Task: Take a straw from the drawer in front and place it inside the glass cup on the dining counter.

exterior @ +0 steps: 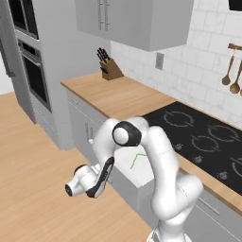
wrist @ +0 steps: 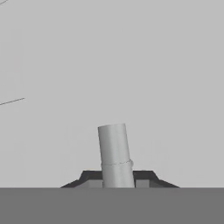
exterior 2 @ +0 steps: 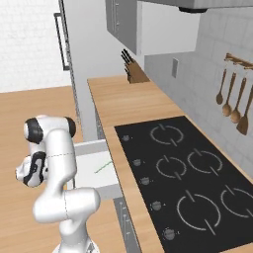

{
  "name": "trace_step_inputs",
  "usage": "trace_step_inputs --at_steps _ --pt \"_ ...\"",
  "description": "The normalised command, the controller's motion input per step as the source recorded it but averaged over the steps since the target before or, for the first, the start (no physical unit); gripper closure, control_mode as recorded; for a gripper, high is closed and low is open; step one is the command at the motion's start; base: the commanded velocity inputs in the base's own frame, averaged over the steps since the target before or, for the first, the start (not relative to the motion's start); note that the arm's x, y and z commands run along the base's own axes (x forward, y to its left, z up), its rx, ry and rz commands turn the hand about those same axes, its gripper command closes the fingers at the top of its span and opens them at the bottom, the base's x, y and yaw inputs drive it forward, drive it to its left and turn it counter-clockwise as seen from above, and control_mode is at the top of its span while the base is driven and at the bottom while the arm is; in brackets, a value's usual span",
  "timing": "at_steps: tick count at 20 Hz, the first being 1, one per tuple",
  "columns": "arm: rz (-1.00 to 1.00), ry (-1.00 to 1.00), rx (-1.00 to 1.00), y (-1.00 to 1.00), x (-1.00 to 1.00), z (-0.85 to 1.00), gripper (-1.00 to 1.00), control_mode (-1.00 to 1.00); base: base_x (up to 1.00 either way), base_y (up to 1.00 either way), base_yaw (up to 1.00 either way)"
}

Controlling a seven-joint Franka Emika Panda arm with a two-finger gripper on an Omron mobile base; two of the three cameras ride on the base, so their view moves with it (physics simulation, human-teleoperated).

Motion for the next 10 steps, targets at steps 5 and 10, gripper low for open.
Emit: trace_step_inputs --at_steps 5,10 --pt "0.0 0.05 0.14 0.74 -0.17 0.2 -1.0 -1.0 0.0 0.0 0.0" --pt "0.0 0.13 0.42 0.17 -0.2 0.81 -1.0 -1.0 0.0 0.0 0.0"
